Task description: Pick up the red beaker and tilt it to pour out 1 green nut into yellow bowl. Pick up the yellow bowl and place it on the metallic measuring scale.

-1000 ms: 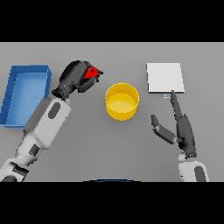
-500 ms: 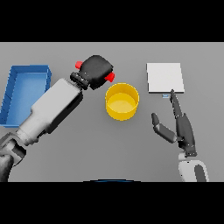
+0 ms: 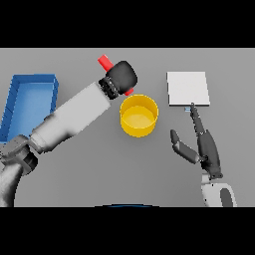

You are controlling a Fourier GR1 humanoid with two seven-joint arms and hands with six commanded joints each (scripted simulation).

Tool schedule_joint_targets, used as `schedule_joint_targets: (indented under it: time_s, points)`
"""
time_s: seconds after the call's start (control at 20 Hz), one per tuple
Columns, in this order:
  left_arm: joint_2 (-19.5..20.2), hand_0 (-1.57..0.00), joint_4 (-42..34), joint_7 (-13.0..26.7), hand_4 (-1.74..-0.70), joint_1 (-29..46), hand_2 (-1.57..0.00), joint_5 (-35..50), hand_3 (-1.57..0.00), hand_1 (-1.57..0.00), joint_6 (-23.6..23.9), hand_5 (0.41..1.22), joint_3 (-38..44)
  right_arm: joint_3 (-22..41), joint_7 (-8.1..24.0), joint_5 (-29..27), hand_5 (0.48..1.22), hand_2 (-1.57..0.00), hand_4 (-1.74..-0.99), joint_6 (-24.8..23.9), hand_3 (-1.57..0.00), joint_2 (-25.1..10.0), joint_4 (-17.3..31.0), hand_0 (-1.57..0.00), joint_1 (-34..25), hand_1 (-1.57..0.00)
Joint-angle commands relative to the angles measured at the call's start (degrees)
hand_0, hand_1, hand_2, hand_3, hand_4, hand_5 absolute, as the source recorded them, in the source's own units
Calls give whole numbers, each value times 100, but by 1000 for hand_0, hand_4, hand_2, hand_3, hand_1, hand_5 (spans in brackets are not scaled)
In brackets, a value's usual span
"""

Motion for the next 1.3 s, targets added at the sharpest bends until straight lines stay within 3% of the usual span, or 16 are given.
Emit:
schedule_joint_targets:
  time_s: [0.0,0.45,0.6,0.75,0.9,1.05,1.15,1.25]
  points:
    - [27,-1571,63,-84,-1723,-73,-1571,-85,-1571,-1571,56,1220,-67,-43,-74,-90,697,1,-1063,35,1,-17,-16,1,1,1]
    - [-270,-1571,270,18,-1736,-212,-1571,-827,-1571,-1571,427,1221,-702,-18,-57,-15,684,1,-1065,-87,1,114,139,1,-82,1]
    - [-347,-1571,415,-146,-1734,-432,-1571,-1113,-1571,-1571,233,1221,-983,33,-245,97,677,1,-1082,-140,1,101,73,1,29,1]
    - [-459,-1571,570,-438,-1733,-725,-1571,-1414,-1571,-1571,92,1221,-1304,-7,-68,102,673,1,-1063,-177,1,92,52,1,-66,1]
    - [-650,-1571,758,-529,-1732,-874,-1571,-1668,-1571,-1571,0,1221,-1561,23,-170,104,677,1,-1051,-157,1,101,65,1,-57,1]
    - [-623,-1571,785,-612,-1728,-1068,-1571,-1730,-1571,-1571,-122,1221,-1547,47,-143,148,685,1,-1035,-164,1,85,-27,1,-19,1]
    - [-538,-1571,921,-801,-1726,-1302,-1571,-1614,-1571,-1571,223,1221,-1322,27,-115,153,684,1,-1035,-180,1,86,59,1,-44,1]
    - [-477,-1571,1138,-779,-1725,-1656,-1571,-1577,-1571,-1571,196,1221,-1124,10,-113,164,683,1,-1030,-208,1,84,84,1,-75,1]
